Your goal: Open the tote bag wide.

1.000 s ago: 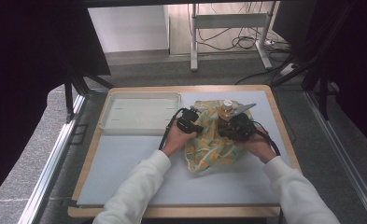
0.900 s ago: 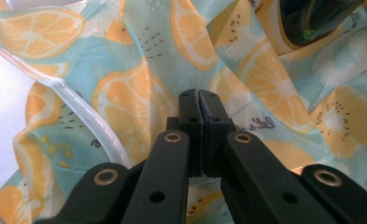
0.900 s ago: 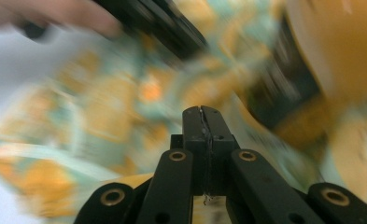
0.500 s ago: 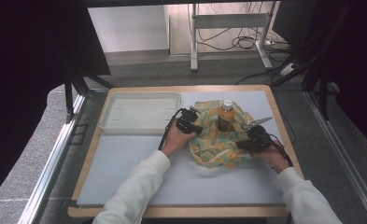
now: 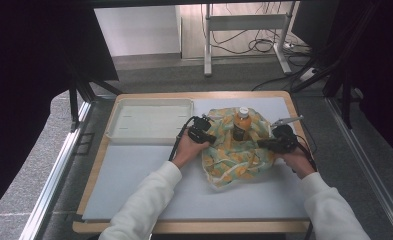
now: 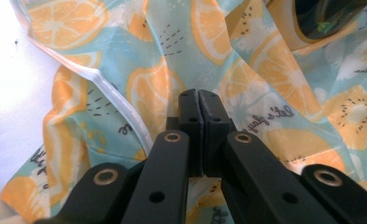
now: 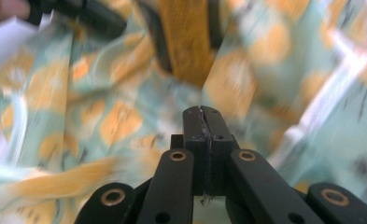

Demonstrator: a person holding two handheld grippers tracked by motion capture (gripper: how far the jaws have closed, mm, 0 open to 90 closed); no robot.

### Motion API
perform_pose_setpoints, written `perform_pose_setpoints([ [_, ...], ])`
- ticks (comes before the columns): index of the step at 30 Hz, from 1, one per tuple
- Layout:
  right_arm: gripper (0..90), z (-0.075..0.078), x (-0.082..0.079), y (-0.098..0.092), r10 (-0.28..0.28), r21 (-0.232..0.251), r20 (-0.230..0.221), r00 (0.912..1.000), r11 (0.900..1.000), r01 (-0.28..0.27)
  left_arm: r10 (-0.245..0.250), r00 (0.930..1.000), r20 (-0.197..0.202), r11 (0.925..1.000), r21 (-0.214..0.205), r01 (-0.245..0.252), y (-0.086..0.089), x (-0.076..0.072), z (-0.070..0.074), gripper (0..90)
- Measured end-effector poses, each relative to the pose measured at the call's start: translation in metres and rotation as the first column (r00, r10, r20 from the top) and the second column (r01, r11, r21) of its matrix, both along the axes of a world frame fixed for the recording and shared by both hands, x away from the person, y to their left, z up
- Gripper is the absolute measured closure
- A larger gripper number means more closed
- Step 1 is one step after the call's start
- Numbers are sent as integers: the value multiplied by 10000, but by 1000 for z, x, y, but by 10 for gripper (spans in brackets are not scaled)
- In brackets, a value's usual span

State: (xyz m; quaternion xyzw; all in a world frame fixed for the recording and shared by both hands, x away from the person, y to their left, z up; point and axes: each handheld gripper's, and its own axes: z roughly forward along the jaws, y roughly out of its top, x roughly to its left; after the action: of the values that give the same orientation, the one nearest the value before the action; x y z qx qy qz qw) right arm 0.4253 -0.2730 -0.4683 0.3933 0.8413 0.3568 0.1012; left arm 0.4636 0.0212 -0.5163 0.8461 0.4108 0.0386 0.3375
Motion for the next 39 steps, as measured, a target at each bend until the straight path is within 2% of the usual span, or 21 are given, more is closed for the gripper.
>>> perform_pose_setpoints([
  [4,892,1,15,8,-147,-9,-31,9999,9999,147,11,10000,28,10000,-25,-11,-2,0,-1,893],
  [6,892,-5,24,11,-269,-494,-136,9995,9984,262,-32,10000,43,10000,13,32,-2,0,-1,892],
  [7,892,-8,29,11,-462,-678,-136,9988,9967,452,-85,10000,42,10000,47,85,-2,0,0,893],
  [10,892,-20,40,2,-1027,-683,-452,9937,9927,995,-104,9999,45,9999,45,104,-2,-2,0,893],
  [13,892,-31,42,-6,-1266,-1002,-655,9898,9877,1197,-125,9999,23,9999,13,125,-1,-2,-1,893],
  [16,892,-36,40,-14,-1353,-824,-811,9875,9883,1286,-140,9999,-2,9999,31,140,-2,-2,-2,892],
  [18,892,-32,37,-15,-1315,-703,-635,9893,9894,1270,-137,9999,34,9999,-11,137,-3,-2,-1,893],
  [21,892,-17,30,-12,-1050,-420,-183,9943,9937,1042,-179,9998,67,9998,-101,180,-4,-4,2,892],
  [25,892,1,22,-9,-746,192,411,9964,9971,739,-233,9994,265,9993,-288,240,-4,-7,14,892],
  [31,892,17,11,-7,-580,505,700,9959,9972,545,-449,9970,623,9972,-577,486,1,-21,31,889],
  [35,891,26,0,-12,-487,649,806,9956,9969,436,-583,9943,895,9932,-957,668,11,-36,42,885],
  [39,885,29,-12,-17,-356,753,918,9951,9968,287,-778,9892,1245,9891,-1144,922,21,-55,47,860],
])
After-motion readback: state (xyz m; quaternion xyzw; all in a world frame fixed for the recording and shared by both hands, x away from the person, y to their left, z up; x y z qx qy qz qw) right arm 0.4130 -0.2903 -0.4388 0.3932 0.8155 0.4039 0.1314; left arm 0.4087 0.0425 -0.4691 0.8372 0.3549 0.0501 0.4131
